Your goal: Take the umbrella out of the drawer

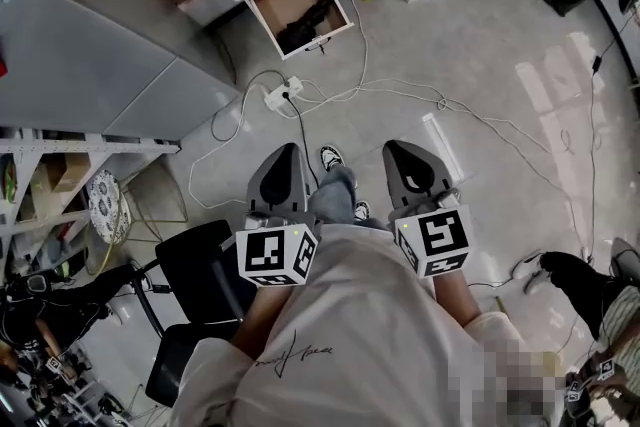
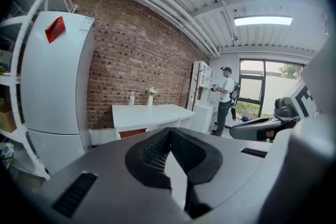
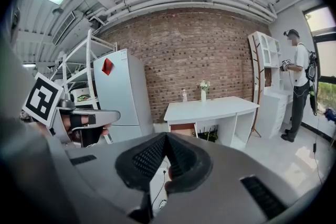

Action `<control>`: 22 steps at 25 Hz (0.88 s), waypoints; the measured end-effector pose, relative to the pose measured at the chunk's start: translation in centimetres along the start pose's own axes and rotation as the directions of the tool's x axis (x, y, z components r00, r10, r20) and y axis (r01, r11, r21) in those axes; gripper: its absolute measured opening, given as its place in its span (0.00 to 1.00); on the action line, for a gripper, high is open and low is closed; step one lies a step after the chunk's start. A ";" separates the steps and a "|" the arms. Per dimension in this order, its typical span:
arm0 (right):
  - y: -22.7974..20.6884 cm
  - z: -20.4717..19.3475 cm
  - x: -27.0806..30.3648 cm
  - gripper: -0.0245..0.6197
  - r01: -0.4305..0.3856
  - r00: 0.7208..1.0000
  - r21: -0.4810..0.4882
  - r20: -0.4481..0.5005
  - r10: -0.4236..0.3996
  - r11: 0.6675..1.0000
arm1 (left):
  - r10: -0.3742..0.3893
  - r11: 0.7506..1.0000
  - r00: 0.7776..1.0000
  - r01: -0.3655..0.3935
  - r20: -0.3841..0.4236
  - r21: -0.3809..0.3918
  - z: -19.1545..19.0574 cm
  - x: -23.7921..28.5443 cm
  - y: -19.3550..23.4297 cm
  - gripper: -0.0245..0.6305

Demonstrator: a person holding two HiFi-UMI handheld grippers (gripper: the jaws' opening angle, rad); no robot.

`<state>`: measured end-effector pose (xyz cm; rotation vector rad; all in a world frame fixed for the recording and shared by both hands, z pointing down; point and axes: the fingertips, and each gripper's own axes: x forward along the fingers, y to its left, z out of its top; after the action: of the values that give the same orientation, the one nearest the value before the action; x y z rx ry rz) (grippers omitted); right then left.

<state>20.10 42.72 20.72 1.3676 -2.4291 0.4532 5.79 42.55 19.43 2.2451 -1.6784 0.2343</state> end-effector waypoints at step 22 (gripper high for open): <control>-1.4 8.8 16.9 0.06 -0.059 0.997 -0.113 -0.053 0.053 0.992 | -0.026 0.999 0.999 0.027 0.040 -0.027 6.8 11.8 10.0 0.06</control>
<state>11.96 25.42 20.09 1.2288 -2.4184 0.3507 -0.74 27.01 18.52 2.2644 -1.6605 0.1597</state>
